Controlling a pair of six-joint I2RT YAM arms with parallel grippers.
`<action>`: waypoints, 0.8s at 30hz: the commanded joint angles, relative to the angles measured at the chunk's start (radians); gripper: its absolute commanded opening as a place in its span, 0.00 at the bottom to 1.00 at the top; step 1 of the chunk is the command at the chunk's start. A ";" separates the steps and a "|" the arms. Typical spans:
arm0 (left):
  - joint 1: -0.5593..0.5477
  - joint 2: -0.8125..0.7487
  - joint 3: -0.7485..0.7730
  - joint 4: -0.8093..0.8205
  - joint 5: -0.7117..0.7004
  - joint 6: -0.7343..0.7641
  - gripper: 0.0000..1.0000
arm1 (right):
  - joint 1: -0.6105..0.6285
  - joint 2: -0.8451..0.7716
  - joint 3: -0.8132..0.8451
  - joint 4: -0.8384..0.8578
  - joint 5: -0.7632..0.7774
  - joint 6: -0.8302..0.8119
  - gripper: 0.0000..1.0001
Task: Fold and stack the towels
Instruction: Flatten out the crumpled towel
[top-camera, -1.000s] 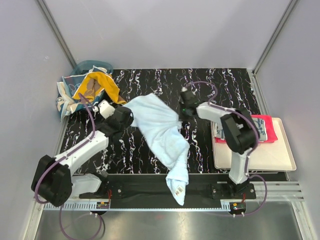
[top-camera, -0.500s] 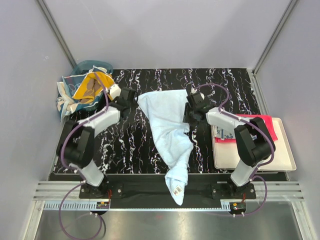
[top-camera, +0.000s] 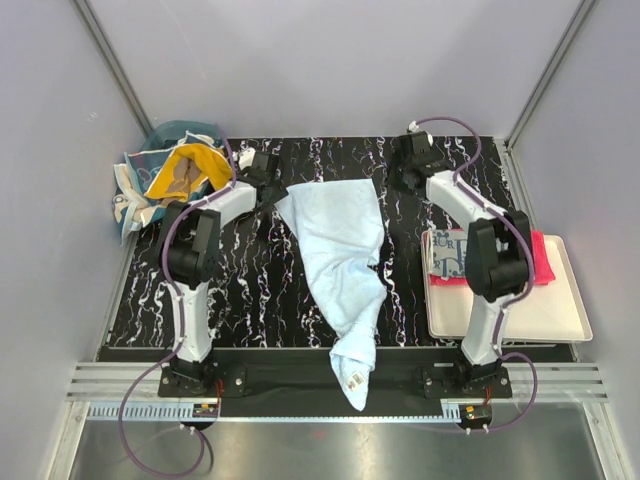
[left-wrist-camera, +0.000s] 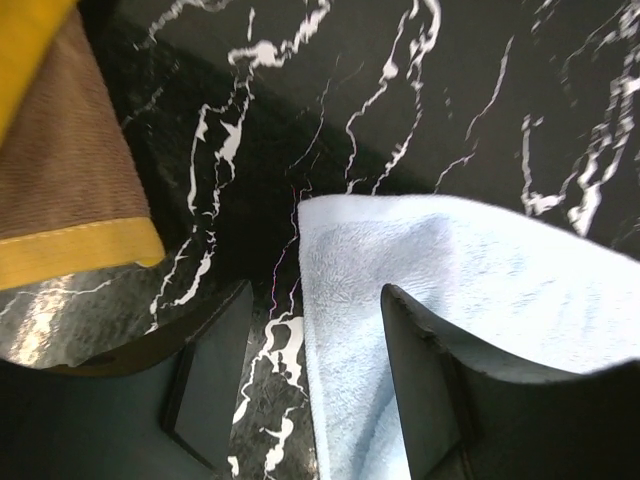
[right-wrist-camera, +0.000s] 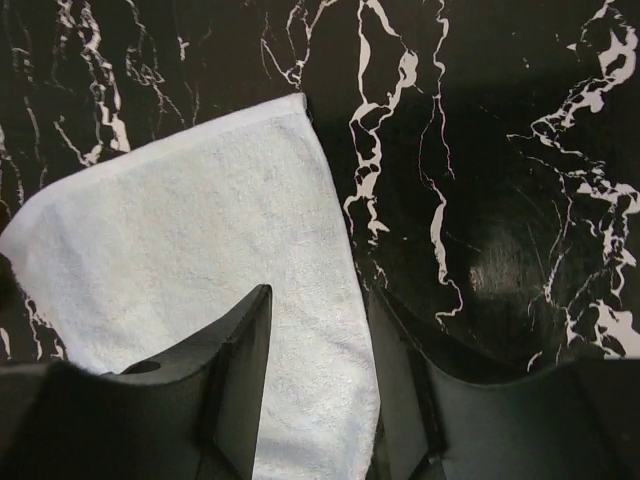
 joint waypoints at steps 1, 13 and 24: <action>0.005 0.036 0.094 -0.021 0.045 0.025 0.59 | -0.025 0.105 0.127 0.010 -0.066 -0.034 0.50; 0.012 0.143 0.179 -0.124 0.035 0.026 0.55 | -0.035 0.429 0.492 -0.064 -0.143 -0.054 0.50; 0.012 0.186 0.232 -0.199 -0.019 0.016 0.51 | -0.020 0.580 0.669 -0.157 -0.099 -0.086 0.49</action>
